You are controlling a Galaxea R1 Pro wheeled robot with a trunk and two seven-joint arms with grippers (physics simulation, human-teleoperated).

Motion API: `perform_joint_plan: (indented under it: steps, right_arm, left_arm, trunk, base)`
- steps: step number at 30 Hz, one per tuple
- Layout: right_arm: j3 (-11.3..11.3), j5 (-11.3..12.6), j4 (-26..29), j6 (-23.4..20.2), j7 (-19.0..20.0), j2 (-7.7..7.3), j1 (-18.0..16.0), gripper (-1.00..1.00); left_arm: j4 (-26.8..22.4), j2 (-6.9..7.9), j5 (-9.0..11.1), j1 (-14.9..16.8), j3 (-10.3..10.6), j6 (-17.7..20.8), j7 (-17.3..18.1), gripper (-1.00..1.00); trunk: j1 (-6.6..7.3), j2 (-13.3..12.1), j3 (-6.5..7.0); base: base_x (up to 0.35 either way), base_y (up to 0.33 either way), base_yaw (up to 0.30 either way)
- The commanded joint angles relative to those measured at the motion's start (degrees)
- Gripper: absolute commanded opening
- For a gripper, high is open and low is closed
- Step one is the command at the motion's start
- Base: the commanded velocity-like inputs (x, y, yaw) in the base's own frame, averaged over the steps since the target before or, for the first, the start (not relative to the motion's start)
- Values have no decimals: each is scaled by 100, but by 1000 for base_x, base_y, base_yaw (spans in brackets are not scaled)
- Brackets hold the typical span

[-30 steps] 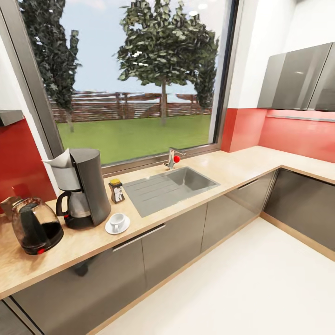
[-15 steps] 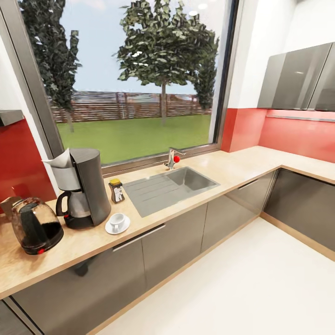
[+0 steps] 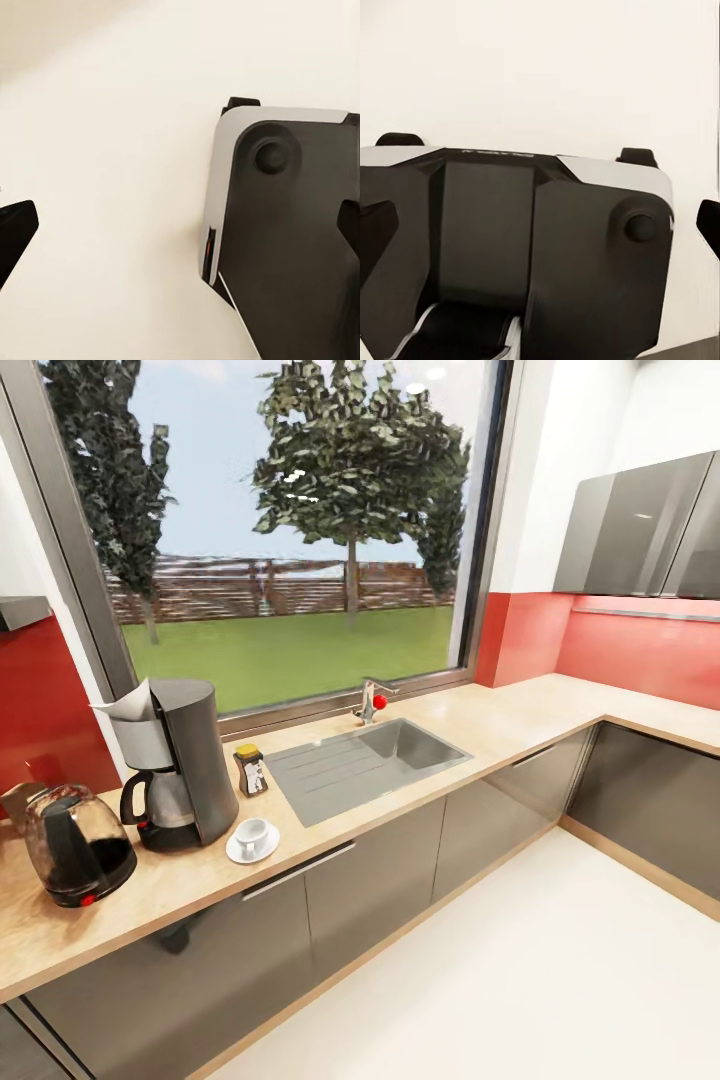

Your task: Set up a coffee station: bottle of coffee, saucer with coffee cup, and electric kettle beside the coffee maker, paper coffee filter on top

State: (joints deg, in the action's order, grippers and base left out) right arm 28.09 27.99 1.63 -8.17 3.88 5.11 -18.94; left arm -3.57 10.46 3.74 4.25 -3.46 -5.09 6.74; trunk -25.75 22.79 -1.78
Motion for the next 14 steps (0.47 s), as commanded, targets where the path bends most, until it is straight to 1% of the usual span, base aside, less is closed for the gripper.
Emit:
perform_joint_plan:
  steps: [1, 6, 8, 9, 14]
  right_arm:
    - [48, 51, 4, 63, 8, -17, -5, 100]
    - [48, 51, 4, 491, 8, -42, -5, 100]
    - [48, 51, 4, 598, 8, -43, -6, 100]
    - [51, 49, 4, 700, 8, -51, -8, 100]
    - [54, 48, 4, 727, 8, -50, -6, 100]
  left_arm:
    - [7, -3, 39, 5, -32, -10, 38, 100]
    - [14, -5, 40, -2, -32, -2, 38, 100]
    - [14, -9, 42, -3, -34, -1, 38, 100]
    - [14, -27, 47, -3, -39, -1, 38, 100]
    - [15, -44, 48, -3, -49, -1, 38, 100]
  trunk:
    - [-3, 13, -13]
    - [-3, 13, -13]
    - [-3, 13, -13]
    - [-3, 13, -13]
    - [-3, 13, -13]
  base:
    - [0, 0, 0]
    - [0, 0, 0]
    - [0, 0, 0]
    - [0, 0, 0]
    - [0, 0, 0]
